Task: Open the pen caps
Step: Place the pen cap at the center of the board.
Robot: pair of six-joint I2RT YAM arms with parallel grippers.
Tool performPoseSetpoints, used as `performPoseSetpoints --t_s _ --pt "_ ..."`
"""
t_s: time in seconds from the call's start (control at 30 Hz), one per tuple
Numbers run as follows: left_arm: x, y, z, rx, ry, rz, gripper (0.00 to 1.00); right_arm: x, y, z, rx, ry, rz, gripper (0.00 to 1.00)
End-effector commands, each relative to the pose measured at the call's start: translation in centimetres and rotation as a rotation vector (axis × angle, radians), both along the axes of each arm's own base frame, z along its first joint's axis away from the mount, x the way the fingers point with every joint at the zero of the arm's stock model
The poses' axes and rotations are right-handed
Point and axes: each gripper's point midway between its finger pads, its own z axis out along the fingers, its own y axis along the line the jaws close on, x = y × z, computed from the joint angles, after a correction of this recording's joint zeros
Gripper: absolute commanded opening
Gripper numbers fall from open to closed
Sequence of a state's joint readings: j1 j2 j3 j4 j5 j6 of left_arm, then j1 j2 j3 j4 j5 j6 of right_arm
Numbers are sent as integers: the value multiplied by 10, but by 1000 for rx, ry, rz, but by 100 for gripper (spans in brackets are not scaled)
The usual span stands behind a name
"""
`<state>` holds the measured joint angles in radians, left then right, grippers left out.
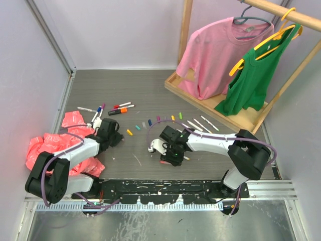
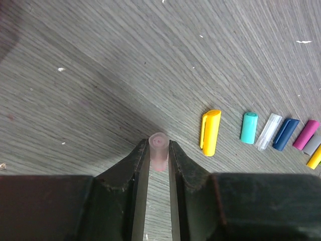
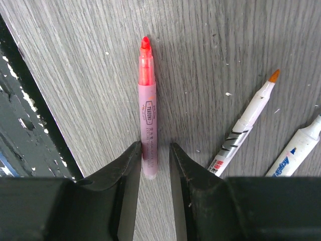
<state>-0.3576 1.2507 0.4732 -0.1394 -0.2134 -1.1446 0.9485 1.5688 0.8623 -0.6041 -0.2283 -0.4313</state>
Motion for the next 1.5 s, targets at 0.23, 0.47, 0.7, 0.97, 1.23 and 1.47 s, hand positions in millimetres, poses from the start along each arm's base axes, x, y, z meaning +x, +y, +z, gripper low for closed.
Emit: performPoseSetpoints --t_s 0.23,0.47,0.7,0.97,1.23,1.47 --pt "-4 7 -16 35 40 19 25 2 0 -4 -28 -5 9 35" --pt "-4 9 0 34 2 21 34 4 10 9 20 -15 15 39" --pt "-10 16 17 43 -39 26 41 7 14 14 40 -28 13 41" --pt "-13 18 31 40 -73 18 44 10 20 24 81 -54 9 48" --pt "-15 19 34 49 -85 3 48 13 24 34 117 -74 9 48" --pt "10 17 64 148 -173 -105 58 10 32 50 183 -62 24 49"
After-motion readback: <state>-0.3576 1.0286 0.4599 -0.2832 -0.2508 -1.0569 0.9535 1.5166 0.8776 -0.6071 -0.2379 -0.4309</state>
